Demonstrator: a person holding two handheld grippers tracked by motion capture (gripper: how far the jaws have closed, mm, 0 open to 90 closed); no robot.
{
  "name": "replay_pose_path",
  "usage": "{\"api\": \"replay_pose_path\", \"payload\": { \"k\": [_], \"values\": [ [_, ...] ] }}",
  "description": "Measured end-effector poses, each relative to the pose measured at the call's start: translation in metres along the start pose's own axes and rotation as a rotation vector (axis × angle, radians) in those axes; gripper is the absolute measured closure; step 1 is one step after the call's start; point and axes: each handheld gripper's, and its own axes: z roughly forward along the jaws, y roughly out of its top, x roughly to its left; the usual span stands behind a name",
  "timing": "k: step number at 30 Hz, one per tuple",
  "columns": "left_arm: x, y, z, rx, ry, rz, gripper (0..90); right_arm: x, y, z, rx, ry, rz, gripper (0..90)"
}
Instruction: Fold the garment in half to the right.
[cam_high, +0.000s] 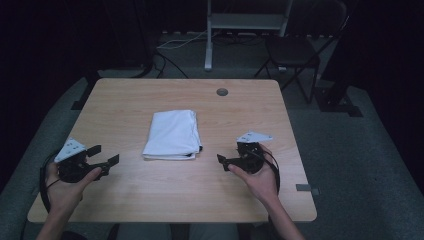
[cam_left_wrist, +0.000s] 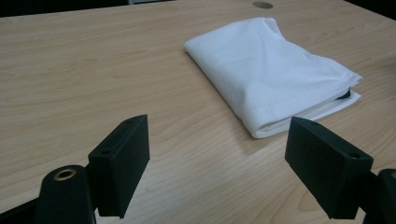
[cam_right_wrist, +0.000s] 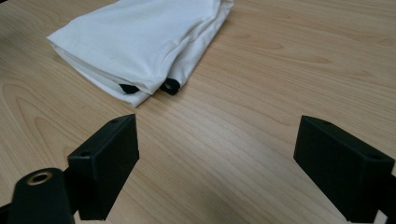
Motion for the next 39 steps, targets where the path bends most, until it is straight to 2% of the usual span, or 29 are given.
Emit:
{"api": "replay_pose_path", "payload": {
  "k": [8,25,39],
  "values": [
    [0.008,-0.013,-0.009,0.0,0.013,-0.035,21.6,-0.005,-0.007,-0.014,-0.007,-0.018,0.003,13.3],
    [0.026,-0.034,-0.034,-0.012,0.048,-0.062,21.6,-0.02,-0.027,-0.043,-0.029,-0.062,0.039,13.3],
    [0.039,-0.044,-0.043,-0.031,0.074,-0.086,21.6,-0.034,-0.051,-0.057,-0.025,-0.095,0.077,13.3]
  ]
}}
